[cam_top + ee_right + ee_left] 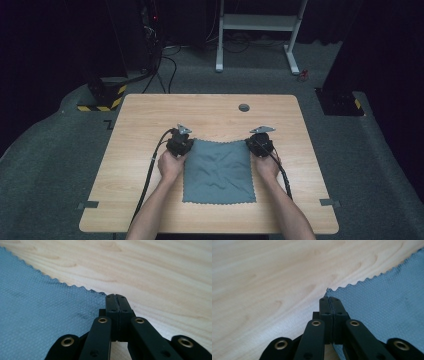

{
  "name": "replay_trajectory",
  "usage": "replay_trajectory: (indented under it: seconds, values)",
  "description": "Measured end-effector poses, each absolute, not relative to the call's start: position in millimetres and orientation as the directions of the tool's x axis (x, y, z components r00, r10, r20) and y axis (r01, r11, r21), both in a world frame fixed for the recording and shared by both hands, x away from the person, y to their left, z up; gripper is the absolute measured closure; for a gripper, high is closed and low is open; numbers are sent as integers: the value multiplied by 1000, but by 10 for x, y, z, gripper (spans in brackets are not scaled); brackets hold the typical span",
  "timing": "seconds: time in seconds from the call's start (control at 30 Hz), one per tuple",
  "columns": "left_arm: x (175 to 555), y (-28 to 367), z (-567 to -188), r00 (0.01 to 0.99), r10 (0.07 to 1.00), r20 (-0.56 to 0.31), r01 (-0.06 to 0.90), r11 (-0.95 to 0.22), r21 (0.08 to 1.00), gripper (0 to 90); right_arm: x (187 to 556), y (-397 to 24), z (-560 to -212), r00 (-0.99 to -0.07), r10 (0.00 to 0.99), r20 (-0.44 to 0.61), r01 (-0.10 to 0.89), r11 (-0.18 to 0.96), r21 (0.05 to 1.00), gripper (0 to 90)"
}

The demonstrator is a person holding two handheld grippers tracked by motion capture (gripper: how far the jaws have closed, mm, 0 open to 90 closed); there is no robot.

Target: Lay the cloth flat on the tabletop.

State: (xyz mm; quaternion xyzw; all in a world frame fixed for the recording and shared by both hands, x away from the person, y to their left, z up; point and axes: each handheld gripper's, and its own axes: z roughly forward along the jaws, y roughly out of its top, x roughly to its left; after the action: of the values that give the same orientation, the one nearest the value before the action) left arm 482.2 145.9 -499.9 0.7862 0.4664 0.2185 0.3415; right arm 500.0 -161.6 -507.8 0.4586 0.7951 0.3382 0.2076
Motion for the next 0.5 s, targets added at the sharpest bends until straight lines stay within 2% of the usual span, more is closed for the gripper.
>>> replay_trajectory:
  seconds: [0.1, 0.33, 0.5]
  values:
    - [4843, 1474, -5001, 451, 892, 30, 582, -320, 748, 891, 5005, -1610, -5055, -484, 875, -26, 577, 342, 742, 900]
    - [4918, 1454, -5158, 419, 907, 48, 625, -327, 709, 889, 5136, -1507, -5055, -473, 880, -52, 604, 366, 708, 900]
    - [4963, 1488, -5173, 394, 918, 41, 630, -302, 716, 866, 5210, -1452, -5070, -469, 880, -83, 610, 390, 690, 900]
